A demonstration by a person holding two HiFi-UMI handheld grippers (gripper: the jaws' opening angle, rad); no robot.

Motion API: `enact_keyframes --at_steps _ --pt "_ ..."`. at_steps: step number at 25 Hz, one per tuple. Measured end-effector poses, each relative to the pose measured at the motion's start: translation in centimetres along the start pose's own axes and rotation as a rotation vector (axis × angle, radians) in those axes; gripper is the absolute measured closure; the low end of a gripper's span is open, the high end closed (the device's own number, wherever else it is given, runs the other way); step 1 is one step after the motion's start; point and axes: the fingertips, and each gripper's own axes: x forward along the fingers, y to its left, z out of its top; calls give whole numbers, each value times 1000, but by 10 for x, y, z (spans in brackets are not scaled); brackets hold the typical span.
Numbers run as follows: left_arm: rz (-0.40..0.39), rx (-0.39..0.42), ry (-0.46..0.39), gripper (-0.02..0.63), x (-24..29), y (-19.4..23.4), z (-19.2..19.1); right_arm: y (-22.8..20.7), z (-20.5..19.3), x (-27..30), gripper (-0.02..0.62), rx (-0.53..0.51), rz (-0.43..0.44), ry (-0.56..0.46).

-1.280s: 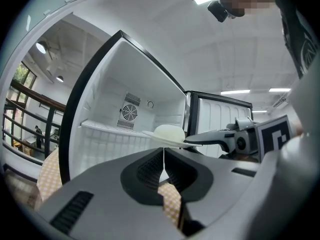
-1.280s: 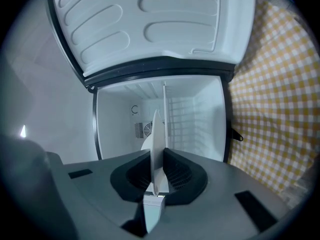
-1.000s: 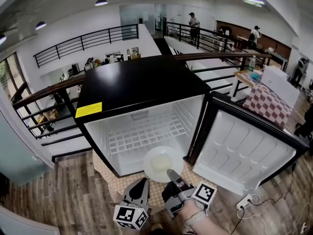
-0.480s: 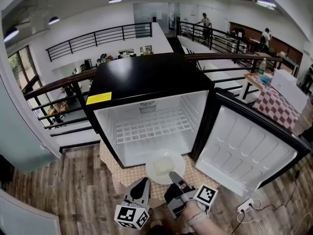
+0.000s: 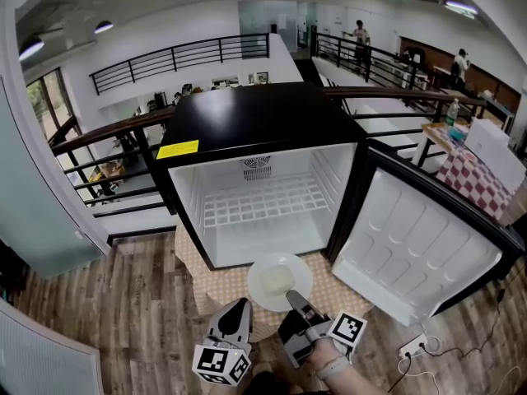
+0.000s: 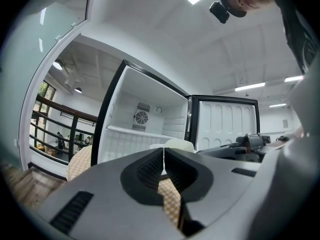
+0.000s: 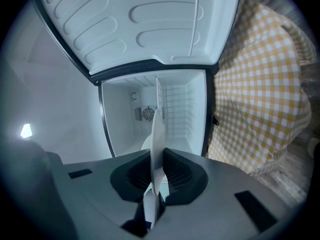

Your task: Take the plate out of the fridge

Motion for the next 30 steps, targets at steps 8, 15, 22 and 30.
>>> enact_keyframes --at_steps 8,15,22,30 --pt "27 -1 -2 592 -17 -6 -2 -8 -6 -15 545 2 -1 17" --pt "49 -4 2 592 -30 -4 -8 -18 -13 -27 545 10 -10 28" --pt "70 -12 -5 592 -44 -10 -9 -18 -17 -41 545 6 -6 39" --pt "88 -34 -4 592 -60 -16 -15 -20 -25 -56 545 3 8 56"
